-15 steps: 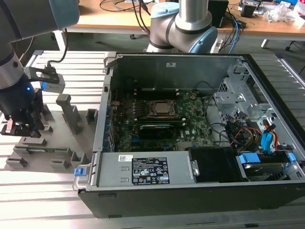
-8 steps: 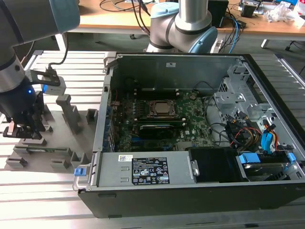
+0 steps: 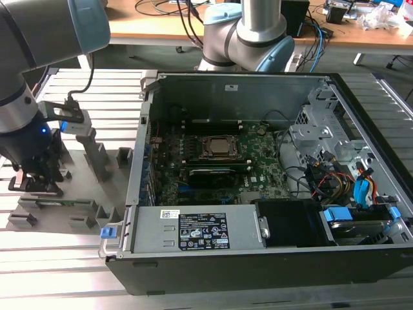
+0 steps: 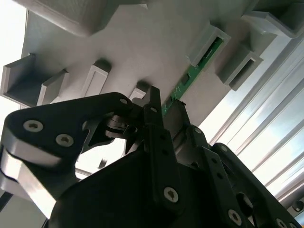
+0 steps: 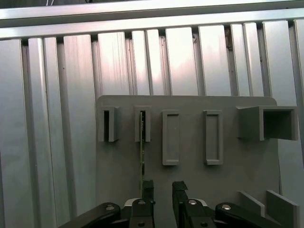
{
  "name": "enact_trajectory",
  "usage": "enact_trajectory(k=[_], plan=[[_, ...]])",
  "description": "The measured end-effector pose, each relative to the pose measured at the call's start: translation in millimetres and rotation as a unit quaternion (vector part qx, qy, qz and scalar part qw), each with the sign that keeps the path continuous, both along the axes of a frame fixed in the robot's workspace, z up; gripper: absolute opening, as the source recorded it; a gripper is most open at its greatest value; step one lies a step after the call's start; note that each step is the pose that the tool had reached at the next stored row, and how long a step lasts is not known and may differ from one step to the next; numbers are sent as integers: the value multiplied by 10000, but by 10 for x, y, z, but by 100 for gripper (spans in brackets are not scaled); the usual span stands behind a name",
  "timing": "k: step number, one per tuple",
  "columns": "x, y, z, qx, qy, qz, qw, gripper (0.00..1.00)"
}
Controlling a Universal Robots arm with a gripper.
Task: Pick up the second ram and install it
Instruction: 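Pick up the second ram and move it above second insertion slot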
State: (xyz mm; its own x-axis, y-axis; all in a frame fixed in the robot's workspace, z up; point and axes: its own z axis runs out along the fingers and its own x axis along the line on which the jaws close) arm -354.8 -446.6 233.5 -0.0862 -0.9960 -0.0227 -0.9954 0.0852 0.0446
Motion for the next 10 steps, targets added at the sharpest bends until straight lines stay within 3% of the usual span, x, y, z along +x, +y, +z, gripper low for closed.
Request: enact_trajectory(k=[3, 6, 10], plan=[[0, -17, -39, 0, 0, 1, 10000, 30], [-11, -95, -93, 0, 0, 60, 10000, 30], [-14, -140, -158, 0, 1, 176, 9998, 30]])
